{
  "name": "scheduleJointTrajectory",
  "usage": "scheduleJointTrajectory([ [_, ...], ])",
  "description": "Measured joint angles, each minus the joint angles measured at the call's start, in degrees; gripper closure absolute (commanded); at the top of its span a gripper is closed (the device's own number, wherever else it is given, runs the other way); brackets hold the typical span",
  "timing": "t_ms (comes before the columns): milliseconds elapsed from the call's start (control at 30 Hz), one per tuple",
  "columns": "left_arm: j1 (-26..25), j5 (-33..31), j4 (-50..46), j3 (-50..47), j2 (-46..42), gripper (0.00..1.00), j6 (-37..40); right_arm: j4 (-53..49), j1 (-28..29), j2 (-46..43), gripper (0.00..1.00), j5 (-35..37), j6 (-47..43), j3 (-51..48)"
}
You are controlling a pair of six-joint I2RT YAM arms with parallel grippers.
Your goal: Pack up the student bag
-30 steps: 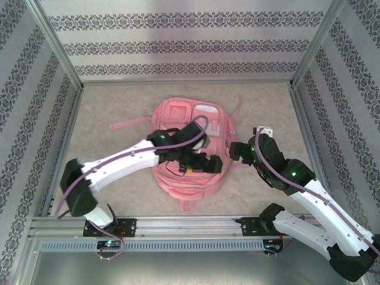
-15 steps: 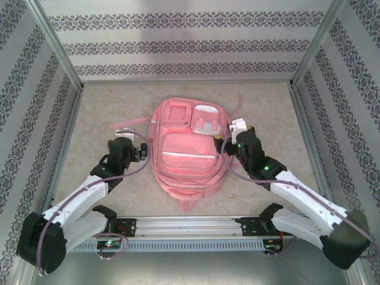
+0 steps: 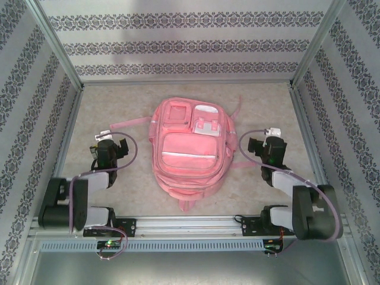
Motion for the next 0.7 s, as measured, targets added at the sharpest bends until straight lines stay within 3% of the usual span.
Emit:
scheduleJointTrajectory([
  [100, 0.3, 8.4, 7.9, 0.7, 8.6, 0.01, 2.8, 13.2, -2.0, 7.1, 0.02, -5.3, 0.3, -2.6],
  [200, 0.2, 14.1, 8.7, 1.2, 9.9, 0.01, 4.9, 26.3, -2.7, 15.6, 0.02, -7.6, 0.9, -4.4],
  [433, -0.3, 12.2, 8.7, 5.2, 9.9, 0.01, 5.1, 23.0, 2.9, 15.0, 0.02, -6.3, -1.7, 4.7],
  [700, -0.5, 11.6, 8.7, 5.2, 9.9, 0.01, 5.4, 22.0, 3.1, 14.7, 0.02, -6.2, -2.7, 5.1],
])
